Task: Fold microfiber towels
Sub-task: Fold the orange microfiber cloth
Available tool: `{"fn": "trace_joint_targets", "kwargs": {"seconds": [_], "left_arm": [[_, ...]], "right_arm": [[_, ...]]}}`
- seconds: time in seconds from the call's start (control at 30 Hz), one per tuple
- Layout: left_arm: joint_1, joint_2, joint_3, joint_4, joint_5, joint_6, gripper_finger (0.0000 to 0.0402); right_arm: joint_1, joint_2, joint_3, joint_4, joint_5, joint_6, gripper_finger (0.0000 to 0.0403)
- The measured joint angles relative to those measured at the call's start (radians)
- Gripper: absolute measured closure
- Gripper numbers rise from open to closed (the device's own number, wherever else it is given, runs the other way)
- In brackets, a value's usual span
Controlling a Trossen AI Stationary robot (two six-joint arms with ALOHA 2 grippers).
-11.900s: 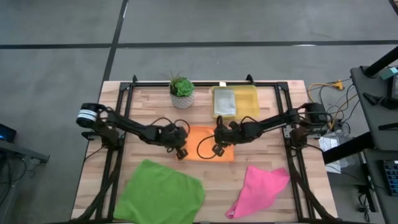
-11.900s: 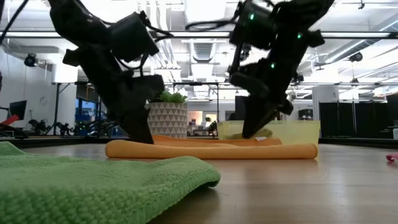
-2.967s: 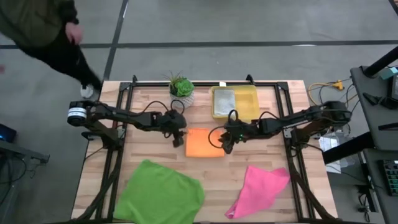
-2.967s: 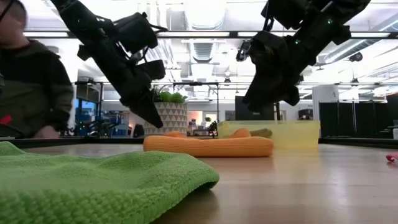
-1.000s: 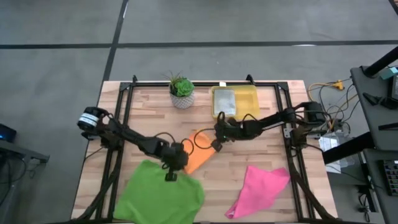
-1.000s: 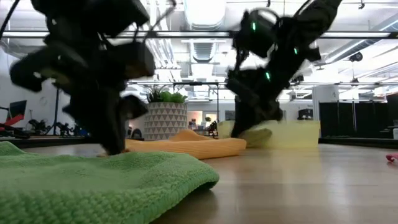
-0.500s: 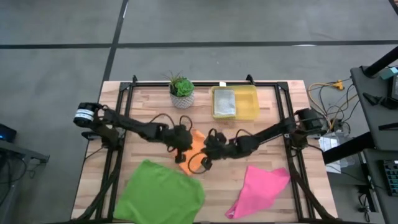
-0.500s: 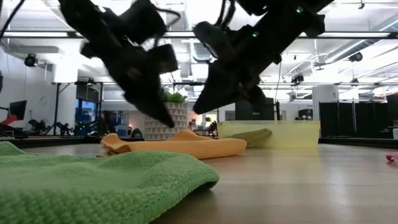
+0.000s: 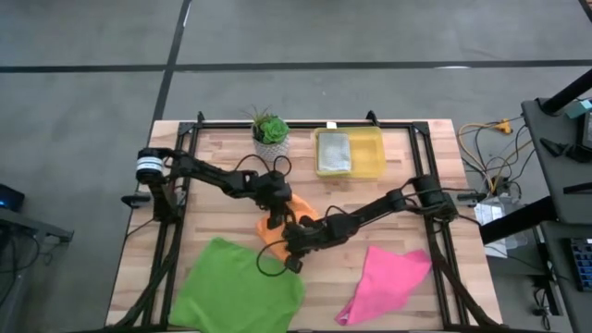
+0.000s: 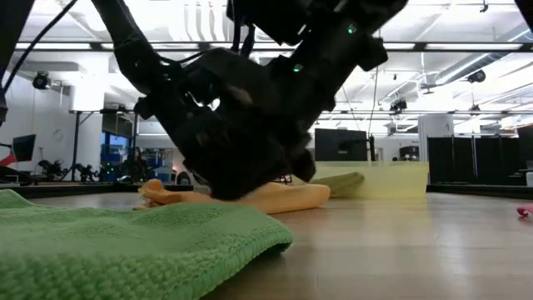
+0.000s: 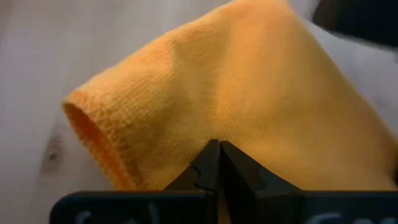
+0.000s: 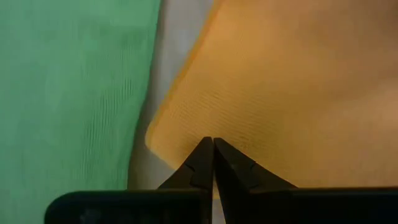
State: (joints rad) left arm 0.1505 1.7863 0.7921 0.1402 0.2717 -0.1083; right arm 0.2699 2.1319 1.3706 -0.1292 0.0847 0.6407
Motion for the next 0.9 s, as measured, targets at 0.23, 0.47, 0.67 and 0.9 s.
{"fn": "trace_joint_targets", "kwargs": {"seconds": [0.23, 0.47, 0.67, 0.9], "left_arm": [[-0.021, -0.027, -0.006, -0.019, -0.156, -0.149, 0.0401], [-0.085, -0.157, -0.011, -0.044, -0.351, -0.216, 0.0401], [-0.120, -0.325, -0.014, -0.088, -0.406, -0.069, 0.0401], [-0.144, -0.442, -0.014, -0.251, -0.394, -0.014, 0.0401]], "right_arm": [[0.000, -0.023, 0.026, -0.292, -0.009, -0.039, 0.0395], [-0.002, -0.099, -0.002, -0.407, 0.105, -0.078, 0.0395], [-0.002, -0.220, -0.018, -0.395, 0.182, -0.162, 0.0395], [-0.002, -0.353, -0.071, -0.385, 0.239, -0.173, 0.0394]]}}
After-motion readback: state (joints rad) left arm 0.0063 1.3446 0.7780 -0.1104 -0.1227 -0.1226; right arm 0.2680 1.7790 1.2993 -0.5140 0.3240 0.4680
